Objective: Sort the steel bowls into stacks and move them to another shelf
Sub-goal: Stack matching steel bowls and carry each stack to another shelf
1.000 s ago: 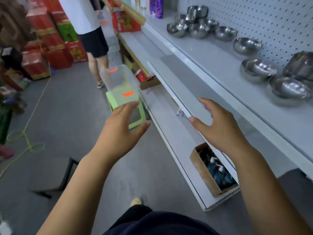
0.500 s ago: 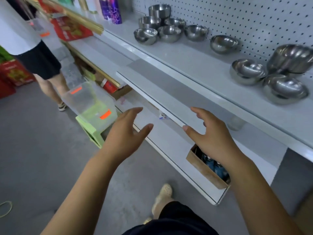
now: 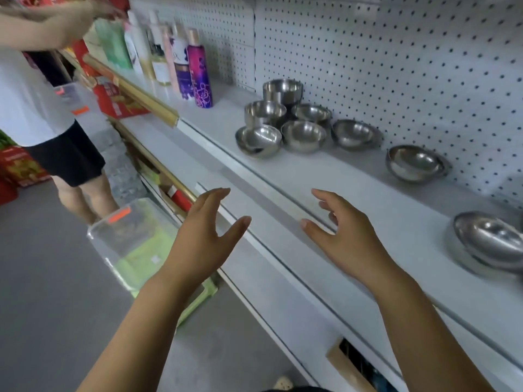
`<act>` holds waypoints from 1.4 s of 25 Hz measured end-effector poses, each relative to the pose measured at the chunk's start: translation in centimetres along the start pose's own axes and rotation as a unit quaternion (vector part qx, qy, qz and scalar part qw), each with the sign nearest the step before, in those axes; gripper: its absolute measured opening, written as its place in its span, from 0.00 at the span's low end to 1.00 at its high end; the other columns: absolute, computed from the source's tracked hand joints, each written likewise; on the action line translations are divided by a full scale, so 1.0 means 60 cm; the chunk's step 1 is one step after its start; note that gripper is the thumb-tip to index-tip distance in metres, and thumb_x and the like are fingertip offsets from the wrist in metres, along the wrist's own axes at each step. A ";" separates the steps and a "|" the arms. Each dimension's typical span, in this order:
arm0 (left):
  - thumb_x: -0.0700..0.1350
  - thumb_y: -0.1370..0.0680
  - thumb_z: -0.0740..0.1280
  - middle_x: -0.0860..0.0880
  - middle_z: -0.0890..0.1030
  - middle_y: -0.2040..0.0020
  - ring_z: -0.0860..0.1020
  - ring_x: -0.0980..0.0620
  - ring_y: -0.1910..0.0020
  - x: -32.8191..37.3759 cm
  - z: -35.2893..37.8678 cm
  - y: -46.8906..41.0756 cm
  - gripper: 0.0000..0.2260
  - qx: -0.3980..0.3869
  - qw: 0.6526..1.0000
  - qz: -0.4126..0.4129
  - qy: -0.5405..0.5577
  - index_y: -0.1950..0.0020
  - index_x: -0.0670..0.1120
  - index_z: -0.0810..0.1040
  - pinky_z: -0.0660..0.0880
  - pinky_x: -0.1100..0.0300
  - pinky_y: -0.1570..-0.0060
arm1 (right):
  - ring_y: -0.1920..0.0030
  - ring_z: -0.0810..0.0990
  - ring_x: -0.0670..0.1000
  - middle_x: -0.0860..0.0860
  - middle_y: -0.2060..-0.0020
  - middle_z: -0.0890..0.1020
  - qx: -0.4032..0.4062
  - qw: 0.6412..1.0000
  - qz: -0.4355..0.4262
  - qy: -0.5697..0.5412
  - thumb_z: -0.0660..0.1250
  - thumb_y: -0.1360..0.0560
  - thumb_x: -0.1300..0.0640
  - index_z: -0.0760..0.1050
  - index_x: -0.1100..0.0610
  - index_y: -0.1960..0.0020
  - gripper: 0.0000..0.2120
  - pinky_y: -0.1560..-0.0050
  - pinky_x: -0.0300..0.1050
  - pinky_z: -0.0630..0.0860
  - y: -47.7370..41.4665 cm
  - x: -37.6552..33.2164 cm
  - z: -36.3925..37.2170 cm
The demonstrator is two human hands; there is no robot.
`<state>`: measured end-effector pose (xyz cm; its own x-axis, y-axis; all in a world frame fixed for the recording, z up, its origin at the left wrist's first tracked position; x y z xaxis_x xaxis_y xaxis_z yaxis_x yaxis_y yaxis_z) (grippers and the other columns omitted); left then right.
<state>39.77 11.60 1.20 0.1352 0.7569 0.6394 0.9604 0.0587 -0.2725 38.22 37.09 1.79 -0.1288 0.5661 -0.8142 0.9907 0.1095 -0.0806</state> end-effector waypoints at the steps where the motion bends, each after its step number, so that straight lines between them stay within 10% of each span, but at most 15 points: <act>1: 0.64 0.23 0.66 0.52 0.72 0.26 0.72 0.51 0.28 -0.005 0.007 -0.023 0.32 0.006 1.000 -0.003 0.008 0.23 0.51 0.69 0.70 0.54 0.30 | 0.34 0.67 0.37 0.35 0.35 0.69 -0.004 1.000 0.000 0.001 0.70 0.21 0.46 0.67 0.42 0.23 0.28 0.34 0.38 0.66 -0.033 0.000 -0.001; 8: 0.63 0.21 0.65 0.52 0.68 0.22 0.67 0.52 0.25 -0.046 0.042 -0.191 0.30 -0.003 0.998 -0.008 0.059 0.21 0.51 0.66 0.65 0.60 0.32 | 0.29 0.70 0.43 0.43 0.26 0.68 0.027 0.999 0.025 0.009 0.67 0.20 0.41 0.63 0.45 0.21 0.30 0.31 0.43 0.67 -0.227 0.028 0.017; 17: 0.61 0.16 0.60 0.51 0.75 0.29 0.74 0.50 0.31 -0.104 0.115 -0.490 0.22 -0.051 0.955 -0.053 0.288 0.27 0.50 0.71 0.72 0.48 0.30 | 0.30 0.74 0.51 0.52 0.28 0.71 0.256 0.962 0.079 -0.052 0.70 0.22 0.42 0.63 0.53 0.21 0.35 0.30 0.53 0.74 -0.401 0.083 0.081; 25: 0.59 0.18 0.57 0.49 0.83 0.45 0.81 0.47 0.43 -0.159 0.170 -0.530 0.20 -0.050 0.922 0.046 0.381 0.38 0.47 0.78 0.78 0.40 0.40 | 0.51 0.78 0.39 0.50 0.49 0.80 0.313 0.947 0.071 0.019 0.72 0.24 0.43 0.79 0.54 0.50 0.14 0.49 0.28 0.72 -0.423 0.096 0.090; 35: 0.64 0.18 0.51 0.53 0.84 0.44 0.81 0.51 0.42 -0.168 0.184 -0.530 0.27 -0.070 0.925 0.090 0.362 0.36 0.49 0.80 0.79 0.41 0.43 | 0.50 0.78 0.37 0.54 0.44 0.79 0.466 0.874 -0.115 0.073 0.66 0.23 0.34 0.81 0.64 0.52 0.30 0.45 0.30 0.73 -0.383 0.050 0.102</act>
<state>5.18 9.28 -4.49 0.3751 0.1092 0.9205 0.9217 -0.1494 -0.3579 15.35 31.27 -2.35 -0.2666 0.7229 -0.6375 0.5341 -0.4397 -0.7220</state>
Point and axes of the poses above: each hand's wrist, its own y-axis away from the middle knuckle, its own z-axis out of the palm, x = y × z, the point moved 4 cm from there along -y, towards the middle knuckle
